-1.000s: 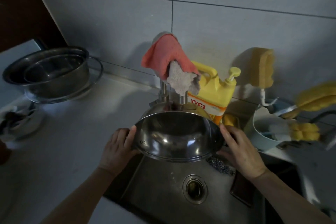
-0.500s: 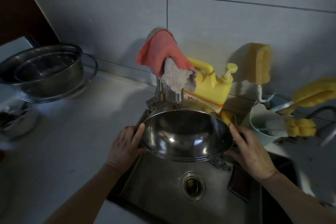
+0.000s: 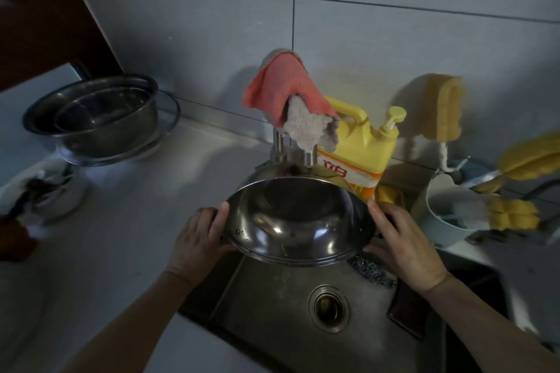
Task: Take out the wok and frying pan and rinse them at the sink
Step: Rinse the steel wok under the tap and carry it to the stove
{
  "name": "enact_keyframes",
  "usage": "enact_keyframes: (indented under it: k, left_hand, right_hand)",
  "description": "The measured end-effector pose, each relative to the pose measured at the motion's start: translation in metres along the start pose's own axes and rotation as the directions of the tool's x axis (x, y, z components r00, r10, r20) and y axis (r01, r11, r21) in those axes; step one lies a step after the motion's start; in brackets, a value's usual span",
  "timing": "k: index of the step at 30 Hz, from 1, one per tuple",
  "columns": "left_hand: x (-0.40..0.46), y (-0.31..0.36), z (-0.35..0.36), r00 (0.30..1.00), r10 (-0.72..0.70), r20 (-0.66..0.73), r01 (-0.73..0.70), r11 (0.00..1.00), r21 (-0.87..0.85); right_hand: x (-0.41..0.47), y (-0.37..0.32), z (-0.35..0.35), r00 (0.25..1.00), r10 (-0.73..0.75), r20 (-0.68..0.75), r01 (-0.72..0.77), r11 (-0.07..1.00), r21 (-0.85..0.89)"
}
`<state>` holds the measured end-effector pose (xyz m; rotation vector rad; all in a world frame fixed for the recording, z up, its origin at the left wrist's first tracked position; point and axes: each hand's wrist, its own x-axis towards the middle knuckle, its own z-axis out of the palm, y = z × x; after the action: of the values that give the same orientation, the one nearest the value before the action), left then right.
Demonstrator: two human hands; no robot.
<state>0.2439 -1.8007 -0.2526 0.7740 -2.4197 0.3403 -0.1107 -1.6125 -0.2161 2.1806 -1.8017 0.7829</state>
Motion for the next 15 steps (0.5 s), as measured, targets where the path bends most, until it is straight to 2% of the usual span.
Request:
enact_keyframes:
  k: [11, 15]
  left_hand:
    - [0.047, 0.049, 0.015, 0.997, 0.057, 0.05, -0.052, 0.994, -0.091]
    - [0.042, 0.043, 0.01, 0.996, 0.021, 0.091, -0.012, 0.995, -0.097]
  right_hand:
    - [-0.038, 0.024, -0.045, 0.993, 0.119, -0.027, -0.121, 0.989, -0.084]
    - [-0.033, 0.025, -0.038, 0.993, 0.116, -0.005, -0.116, 0.991, -0.071]
